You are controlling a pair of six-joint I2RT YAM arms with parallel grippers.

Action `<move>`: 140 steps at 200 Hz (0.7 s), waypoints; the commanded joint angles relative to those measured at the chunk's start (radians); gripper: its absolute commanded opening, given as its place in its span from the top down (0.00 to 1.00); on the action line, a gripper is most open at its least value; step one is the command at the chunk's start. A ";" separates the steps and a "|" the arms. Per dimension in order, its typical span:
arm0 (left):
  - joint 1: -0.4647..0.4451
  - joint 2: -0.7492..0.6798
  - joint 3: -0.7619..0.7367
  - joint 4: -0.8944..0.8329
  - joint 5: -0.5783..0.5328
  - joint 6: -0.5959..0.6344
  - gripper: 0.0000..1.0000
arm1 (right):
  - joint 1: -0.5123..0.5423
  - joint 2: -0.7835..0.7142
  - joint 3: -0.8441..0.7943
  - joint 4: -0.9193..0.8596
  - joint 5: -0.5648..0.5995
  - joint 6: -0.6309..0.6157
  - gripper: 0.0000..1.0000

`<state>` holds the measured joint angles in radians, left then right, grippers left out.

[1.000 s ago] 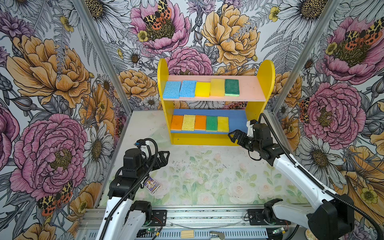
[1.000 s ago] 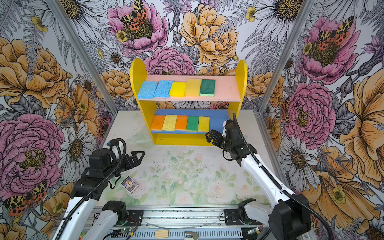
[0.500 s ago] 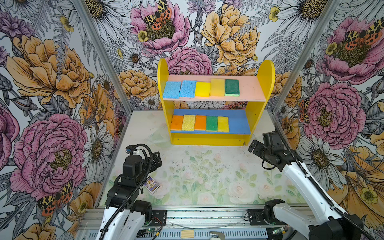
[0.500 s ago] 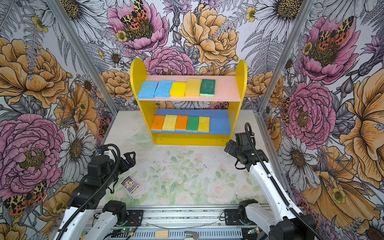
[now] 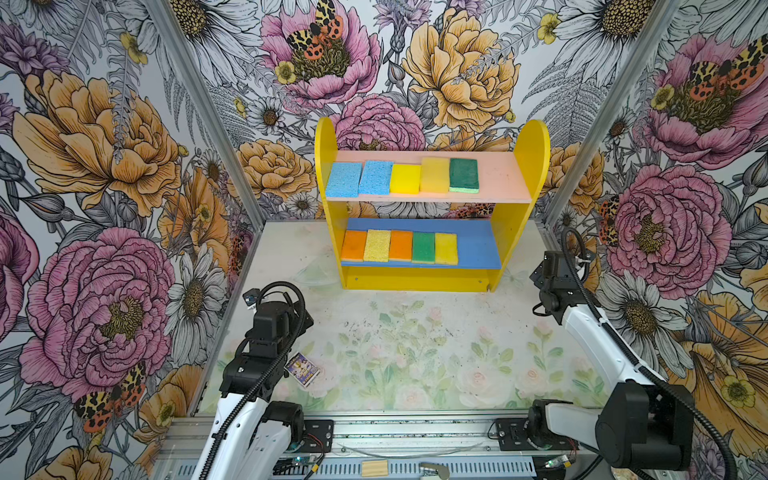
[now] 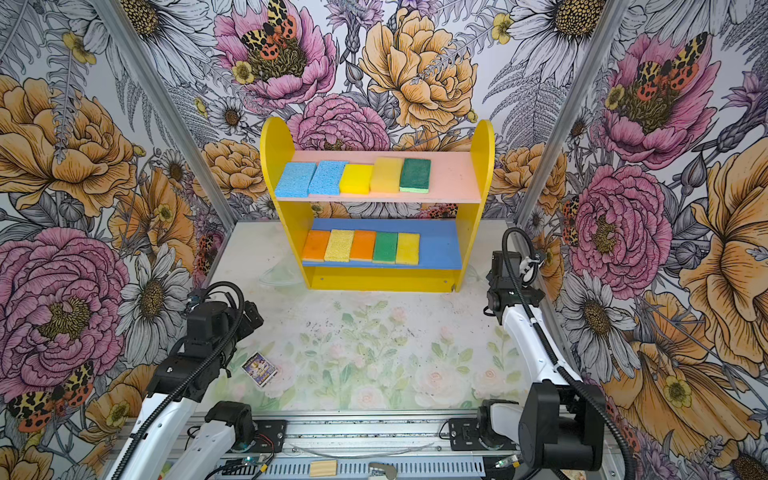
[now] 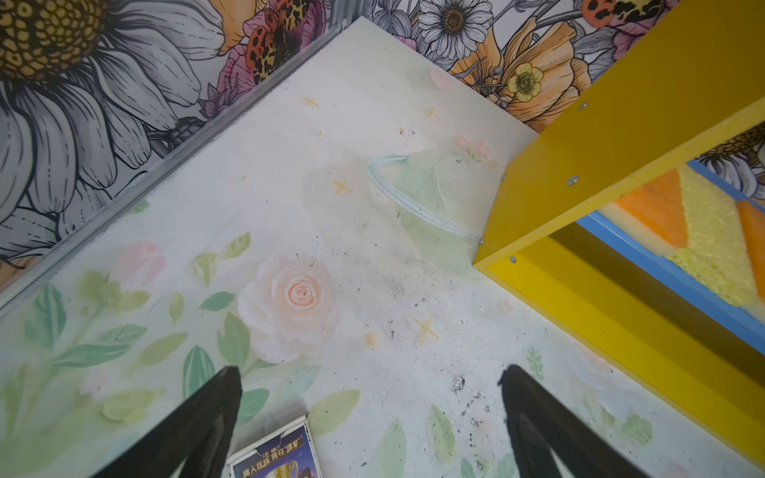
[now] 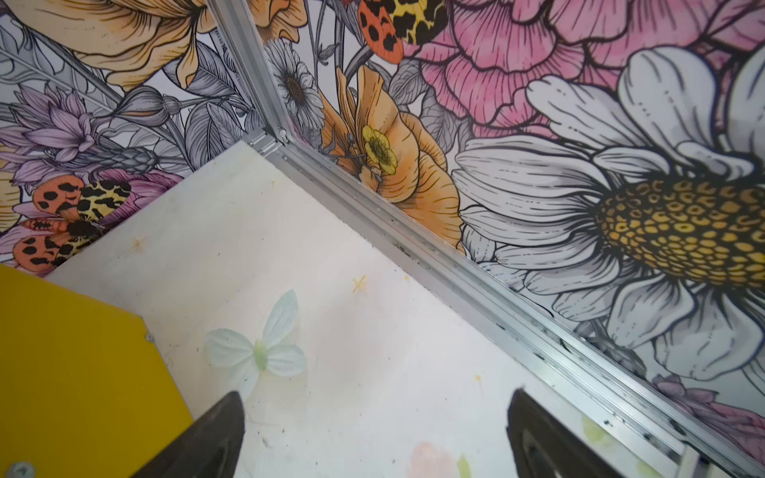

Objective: Place and organize the cleaning sponges onto the shelf

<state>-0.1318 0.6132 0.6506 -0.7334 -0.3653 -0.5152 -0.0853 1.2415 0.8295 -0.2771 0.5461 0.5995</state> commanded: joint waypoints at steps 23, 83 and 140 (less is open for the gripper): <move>0.039 0.114 -0.010 0.277 -0.096 0.130 0.01 | -0.027 0.103 -0.267 0.921 -0.125 -0.300 0.01; 0.102 0.340 -0.135 0.727 -0.034 0.242 0.01 | -0.028 0.197 -0.364 1.149 -0.439 -0.505 0.01; 0.136 0.434 -0.206 0.939 -0.044 0.327 0.01 | -0.025 0.068 -0.319 0.822 -0.479 -0.469 0.00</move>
<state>-0.0170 1.0237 0.4686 0.0441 -0.4114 -0.2314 -0.1127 1.3476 0.4980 0.6319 0.1249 0.1387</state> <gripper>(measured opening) 0.987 0.995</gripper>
